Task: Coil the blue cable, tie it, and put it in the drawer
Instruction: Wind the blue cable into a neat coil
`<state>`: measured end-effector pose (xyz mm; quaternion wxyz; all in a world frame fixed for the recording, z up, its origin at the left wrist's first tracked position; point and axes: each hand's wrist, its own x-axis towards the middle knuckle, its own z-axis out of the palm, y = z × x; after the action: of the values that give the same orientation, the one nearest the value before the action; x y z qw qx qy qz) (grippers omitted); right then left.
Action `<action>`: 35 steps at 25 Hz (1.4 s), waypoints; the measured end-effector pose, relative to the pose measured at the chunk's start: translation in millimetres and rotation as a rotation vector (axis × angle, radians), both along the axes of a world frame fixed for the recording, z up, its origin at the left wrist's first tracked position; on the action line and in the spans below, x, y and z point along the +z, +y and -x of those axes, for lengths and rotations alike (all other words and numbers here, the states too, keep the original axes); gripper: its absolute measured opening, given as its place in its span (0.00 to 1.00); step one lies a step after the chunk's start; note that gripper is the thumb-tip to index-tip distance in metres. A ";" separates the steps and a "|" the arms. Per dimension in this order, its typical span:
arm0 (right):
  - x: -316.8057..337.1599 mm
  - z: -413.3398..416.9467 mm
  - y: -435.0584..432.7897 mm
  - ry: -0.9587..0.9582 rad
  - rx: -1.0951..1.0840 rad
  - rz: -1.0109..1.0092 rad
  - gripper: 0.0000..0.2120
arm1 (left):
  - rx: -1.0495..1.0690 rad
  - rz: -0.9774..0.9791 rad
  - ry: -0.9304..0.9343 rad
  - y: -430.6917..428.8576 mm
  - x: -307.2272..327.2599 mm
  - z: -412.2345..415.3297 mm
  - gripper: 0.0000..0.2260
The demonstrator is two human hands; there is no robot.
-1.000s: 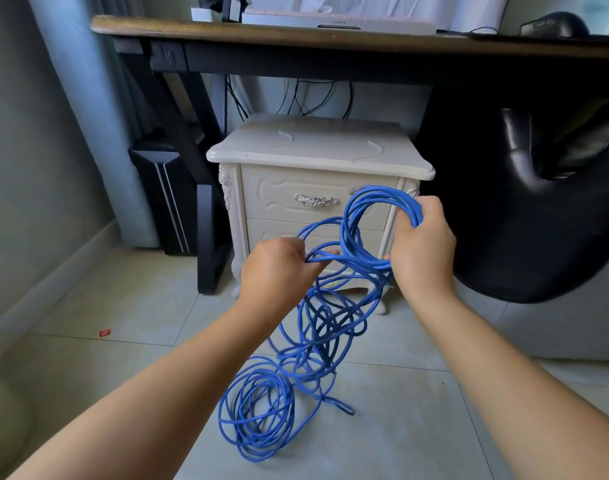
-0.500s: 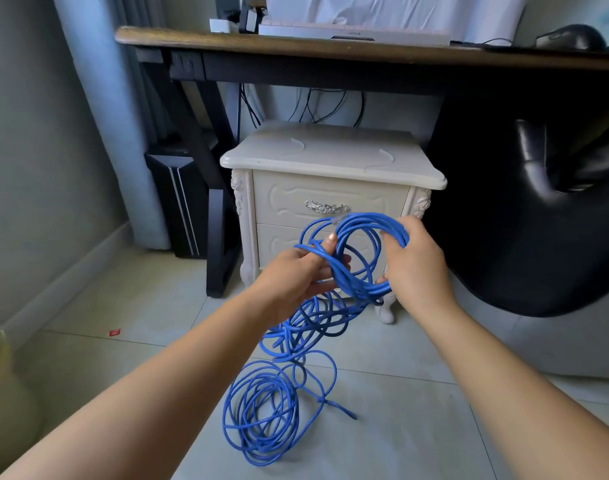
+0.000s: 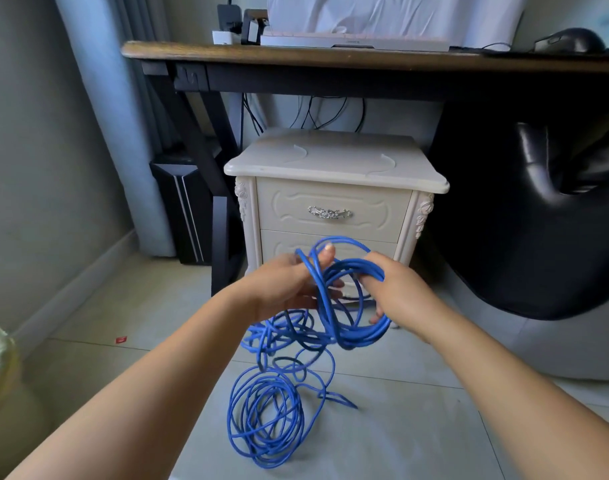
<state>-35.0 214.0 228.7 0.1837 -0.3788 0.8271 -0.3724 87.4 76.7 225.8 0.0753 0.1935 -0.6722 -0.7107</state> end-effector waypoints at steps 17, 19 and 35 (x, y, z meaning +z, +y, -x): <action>-17.7 -24.9 -13.0 0.016 0.016 0.128 0.12 | 0.171 0.716 -0.191 -6.5 -2.0 3.9 0.14; -17.8 1.6 -12.6 -0.231 -0.166 0.216 0.08 | 0.164 0.578 -0.095 -13.3 5.9 -4.4 0.13; -5.2 4.2 -8.7 -0.514 0.275 0.176 0.12 | 0.274 0.415 0.143 -12.3 2.6 -7.8 0.14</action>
<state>-39.2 205.3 223.4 0.4023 -0.3949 0.6590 -0.4979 95.3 64.4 228.3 0.2560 0.2125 -0.7641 -0.5527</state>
